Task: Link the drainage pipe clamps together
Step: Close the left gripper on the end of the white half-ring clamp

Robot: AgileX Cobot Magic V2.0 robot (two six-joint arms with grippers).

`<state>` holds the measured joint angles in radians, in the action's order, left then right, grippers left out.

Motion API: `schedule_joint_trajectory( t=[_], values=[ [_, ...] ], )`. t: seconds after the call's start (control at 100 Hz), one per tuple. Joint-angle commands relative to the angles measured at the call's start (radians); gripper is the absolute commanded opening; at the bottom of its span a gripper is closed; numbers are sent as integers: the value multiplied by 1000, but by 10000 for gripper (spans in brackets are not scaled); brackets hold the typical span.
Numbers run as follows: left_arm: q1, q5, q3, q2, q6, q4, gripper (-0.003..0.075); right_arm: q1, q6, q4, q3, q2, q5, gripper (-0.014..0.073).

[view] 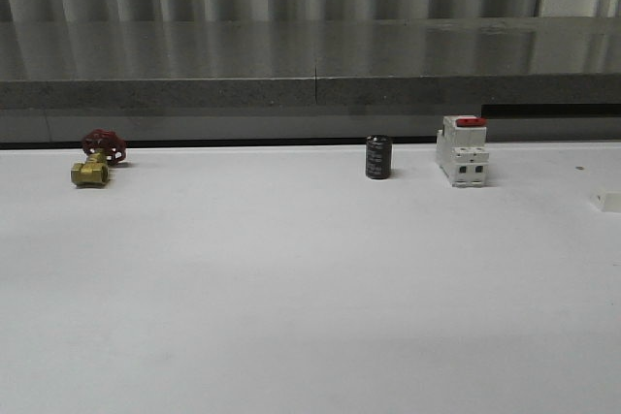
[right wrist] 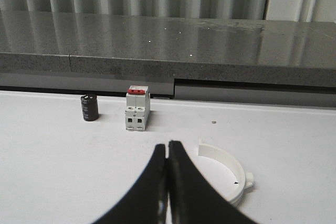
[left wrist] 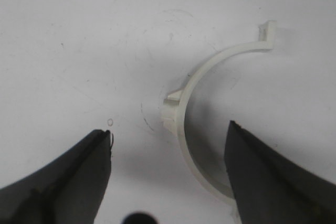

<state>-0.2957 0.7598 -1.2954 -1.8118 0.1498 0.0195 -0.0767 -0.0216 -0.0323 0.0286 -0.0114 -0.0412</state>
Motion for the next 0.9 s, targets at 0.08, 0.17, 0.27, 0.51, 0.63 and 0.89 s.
schedule_joint_trajectory(
  t=[0.08, 0.17, 0.27, 0.51, 0.63, 0.89],
  values=[
    [-2, -55, -55, -22, 26, 29, 462, 5, 0, -11, -19, -13, 83, -67],
    [-2, -62, -70, -55, 26, 31, 462, 5, 0, -11, -19, -13, 83, -67],
    [-2, -72, -80, -86, 28, 29, 462, 5, 0, -11, -19, -13, 83, -67],
    [-2, -94, -85, -139, 32, 29, 462, 5, 0, -11, -19, -13, 83, -67],
    [-2, -94, -85, -163, 32, 29, 462, 5, 0, -11, -19, -13, 83, -67],
    [-2, -98, -85, -181, 51, 31, 460, 5, 0, -11, -19, -13, 83, -67]
  ],
)
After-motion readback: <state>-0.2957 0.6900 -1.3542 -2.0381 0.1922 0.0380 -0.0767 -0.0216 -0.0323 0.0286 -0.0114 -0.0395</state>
